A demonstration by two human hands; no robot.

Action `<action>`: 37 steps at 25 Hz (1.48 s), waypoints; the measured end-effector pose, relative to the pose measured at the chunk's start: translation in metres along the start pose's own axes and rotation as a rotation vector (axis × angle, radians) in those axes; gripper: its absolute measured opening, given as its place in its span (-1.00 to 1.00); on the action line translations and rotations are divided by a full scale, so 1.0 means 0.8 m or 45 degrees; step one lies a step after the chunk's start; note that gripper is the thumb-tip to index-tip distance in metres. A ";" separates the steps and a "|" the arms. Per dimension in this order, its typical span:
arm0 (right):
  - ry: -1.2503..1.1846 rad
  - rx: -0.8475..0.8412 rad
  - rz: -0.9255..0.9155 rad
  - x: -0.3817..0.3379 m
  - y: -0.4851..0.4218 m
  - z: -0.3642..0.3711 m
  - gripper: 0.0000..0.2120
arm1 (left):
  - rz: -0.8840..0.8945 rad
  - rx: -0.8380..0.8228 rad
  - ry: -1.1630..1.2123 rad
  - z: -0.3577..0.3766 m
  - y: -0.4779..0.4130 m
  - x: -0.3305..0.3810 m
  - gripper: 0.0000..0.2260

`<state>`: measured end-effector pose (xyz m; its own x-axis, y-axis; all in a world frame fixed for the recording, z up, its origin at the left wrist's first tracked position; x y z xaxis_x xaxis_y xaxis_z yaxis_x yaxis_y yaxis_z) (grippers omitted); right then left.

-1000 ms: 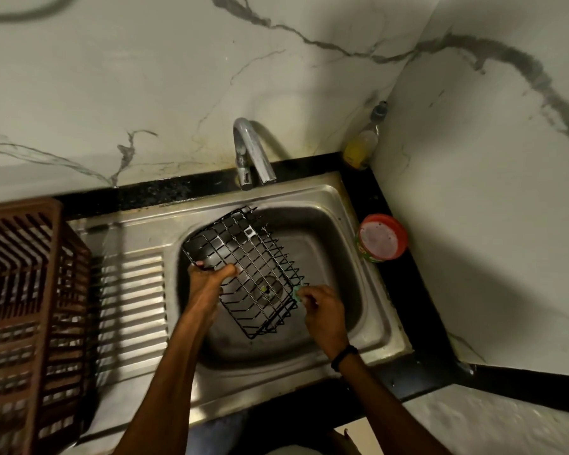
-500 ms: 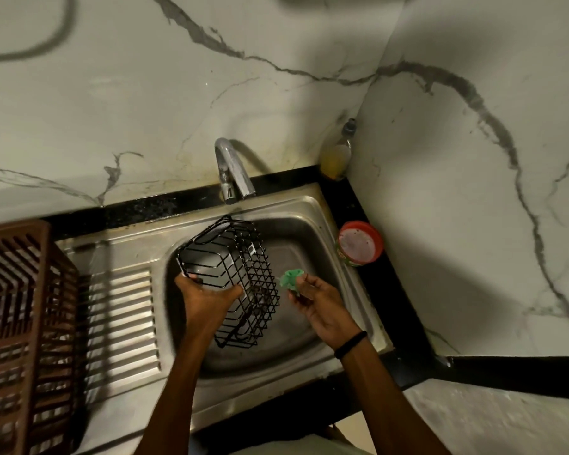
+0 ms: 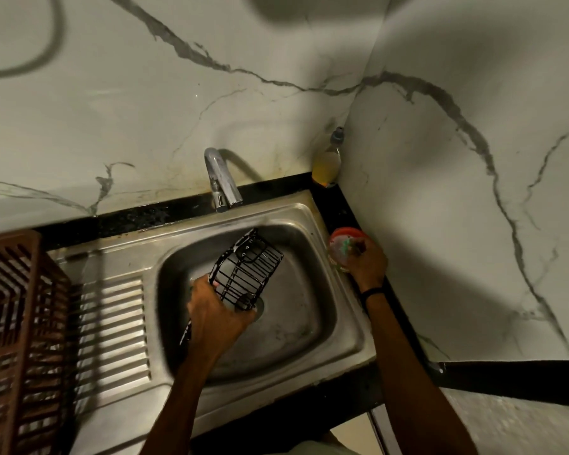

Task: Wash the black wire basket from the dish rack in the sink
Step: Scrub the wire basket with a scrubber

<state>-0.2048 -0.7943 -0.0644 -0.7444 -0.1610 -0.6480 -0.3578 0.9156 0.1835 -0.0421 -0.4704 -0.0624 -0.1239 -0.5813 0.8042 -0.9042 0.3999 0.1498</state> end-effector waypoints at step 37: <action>-0.790 -0.887 0.640 -0.065 0.155 0.105 -0.29 | 0.776 -0.008 -0.832 0.060 0.057 0.029 -0.20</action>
<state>-0.1629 -0.6418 -0.0695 -0.5489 0.5741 -0.6076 -0.4791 0.3797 0.7914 -0.1058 -0.4992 -0.0646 -0.7923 -0.5533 0.2572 -0.6031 0.7741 -0.1923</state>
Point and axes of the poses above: each hand's wrist, its own y-axis away from the middle knuckle, its own z-axis out of the palm, x = y × z, the point moved 8 cm from there along -y, towards the middle knuckle, and after that the axes turned 1 degree about -x, right-handed, at the moved point
